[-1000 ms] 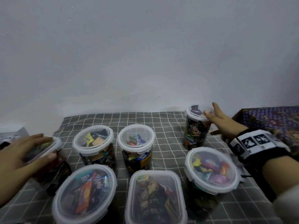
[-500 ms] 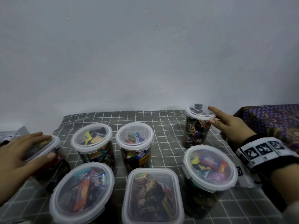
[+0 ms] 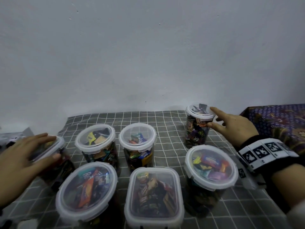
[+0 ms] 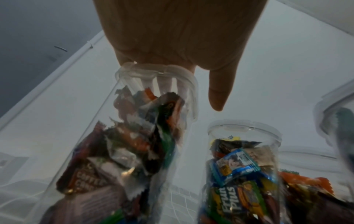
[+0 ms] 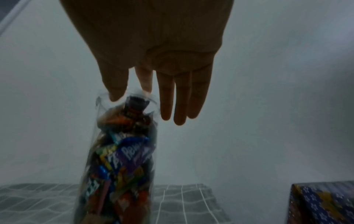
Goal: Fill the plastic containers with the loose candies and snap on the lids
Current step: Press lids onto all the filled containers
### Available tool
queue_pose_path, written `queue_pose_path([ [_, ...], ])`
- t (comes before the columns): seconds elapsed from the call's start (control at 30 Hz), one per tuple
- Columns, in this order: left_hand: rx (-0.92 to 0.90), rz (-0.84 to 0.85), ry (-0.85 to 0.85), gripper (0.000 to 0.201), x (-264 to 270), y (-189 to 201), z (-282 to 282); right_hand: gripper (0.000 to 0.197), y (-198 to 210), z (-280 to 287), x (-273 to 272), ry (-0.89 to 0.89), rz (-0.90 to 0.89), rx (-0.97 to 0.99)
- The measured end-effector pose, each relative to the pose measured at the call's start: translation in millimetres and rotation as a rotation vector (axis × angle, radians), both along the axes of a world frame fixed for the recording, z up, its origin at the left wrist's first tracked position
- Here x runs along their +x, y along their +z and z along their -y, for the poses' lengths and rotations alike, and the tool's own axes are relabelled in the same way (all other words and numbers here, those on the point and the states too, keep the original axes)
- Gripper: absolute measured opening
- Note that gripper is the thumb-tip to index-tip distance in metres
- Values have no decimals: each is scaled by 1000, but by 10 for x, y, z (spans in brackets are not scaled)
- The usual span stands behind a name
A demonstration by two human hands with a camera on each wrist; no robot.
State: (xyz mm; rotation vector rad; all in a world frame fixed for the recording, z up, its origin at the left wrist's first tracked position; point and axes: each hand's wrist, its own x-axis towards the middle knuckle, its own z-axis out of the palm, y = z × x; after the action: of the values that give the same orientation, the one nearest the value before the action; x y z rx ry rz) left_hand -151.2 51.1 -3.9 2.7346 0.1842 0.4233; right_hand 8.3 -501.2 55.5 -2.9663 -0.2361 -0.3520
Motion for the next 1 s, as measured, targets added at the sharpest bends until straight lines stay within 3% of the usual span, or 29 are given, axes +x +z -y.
queue_pose_path([
  [0.1,-24,18,57,73,-18,256,392,62,213,52,-130,-2,-18,-24],
  [0.2,-111,19,43,50,-141,505,712,58,545,48,-280,25,-15,-61],
  [0.37,-145,-5,-24,41,-196,793,809,52,1186,-258,-517,114,40,-75],
  [0.43,-117,-70,-20,53,-178,886,788,56,1394,-531,-603,200,62,-80],
  [0.5,-82,-179,-31,85,-152,976,714,57,1526,-876,-658,294,53,-107],
  [0.57,-84,-314,-68,104,-120,1047,633,56,1567,-1251,-667,403,19,-191],
  [0.7,-30,-507,-168,108,-58,1145,556,68,1479,-2006,-673,576,-180,-388],
  [0.8,139,-656,-185,122,-12,1219,568,82,1370,-2427,-699,616,-317,-529],
  [0.9,315,-704,-178,110,64,1231,552,89,1283,-2683,-738,643,-391,-607],
  [1.0,431,-704,-186,108,95,1237,573,85,1280,-2765,-920,746,-399,-550],
])
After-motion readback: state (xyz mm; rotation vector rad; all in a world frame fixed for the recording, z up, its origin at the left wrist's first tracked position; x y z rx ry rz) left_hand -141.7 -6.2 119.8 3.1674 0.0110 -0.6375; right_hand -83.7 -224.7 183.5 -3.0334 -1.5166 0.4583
